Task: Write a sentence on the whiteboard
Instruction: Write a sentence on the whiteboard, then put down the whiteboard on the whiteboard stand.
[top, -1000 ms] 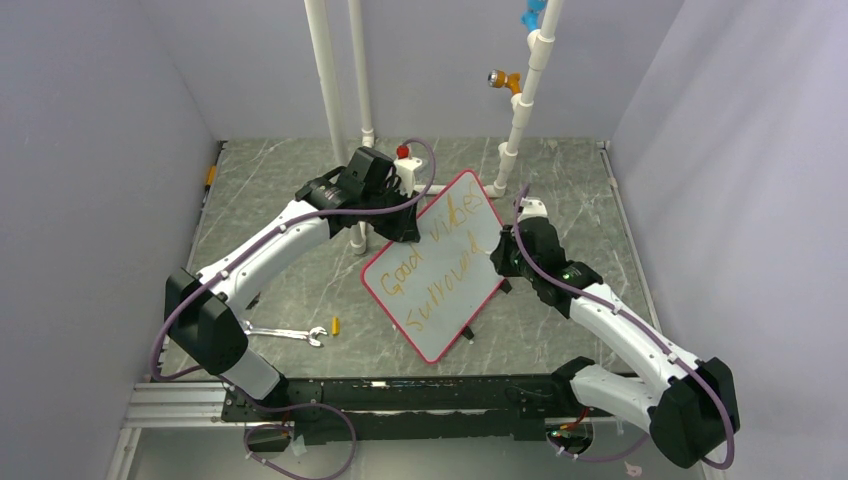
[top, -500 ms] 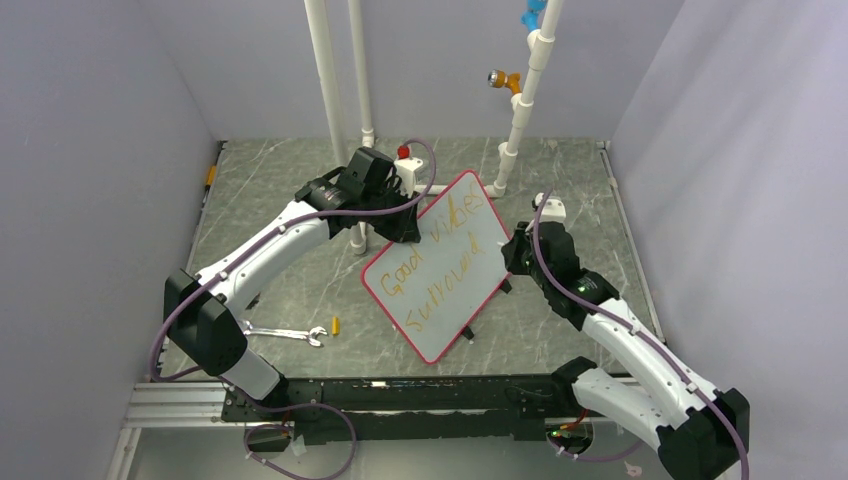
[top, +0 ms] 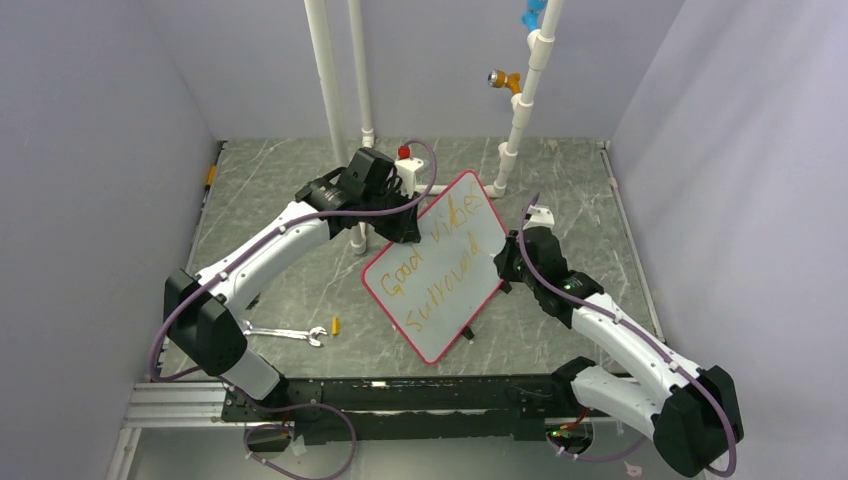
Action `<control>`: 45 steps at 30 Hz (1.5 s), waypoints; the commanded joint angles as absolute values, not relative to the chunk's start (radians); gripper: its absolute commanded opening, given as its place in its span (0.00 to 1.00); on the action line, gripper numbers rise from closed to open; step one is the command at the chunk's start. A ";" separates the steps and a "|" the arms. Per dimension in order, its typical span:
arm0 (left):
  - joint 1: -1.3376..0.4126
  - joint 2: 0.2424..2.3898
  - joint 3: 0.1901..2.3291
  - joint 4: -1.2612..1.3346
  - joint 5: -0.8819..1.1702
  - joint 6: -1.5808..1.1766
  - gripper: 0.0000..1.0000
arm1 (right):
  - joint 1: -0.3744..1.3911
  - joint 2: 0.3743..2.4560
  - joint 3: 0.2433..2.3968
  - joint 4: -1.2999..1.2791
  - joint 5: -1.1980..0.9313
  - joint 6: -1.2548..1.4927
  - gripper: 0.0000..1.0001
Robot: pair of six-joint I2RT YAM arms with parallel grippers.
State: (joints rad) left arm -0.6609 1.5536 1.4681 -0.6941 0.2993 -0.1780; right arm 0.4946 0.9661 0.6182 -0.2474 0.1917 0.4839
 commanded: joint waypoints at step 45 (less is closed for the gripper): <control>-0.749 1.767 1.613 -0.705 0.334 -0.164 0.00 | 0.499 0.720 0.909 -0.564 0.377 0.464 0.00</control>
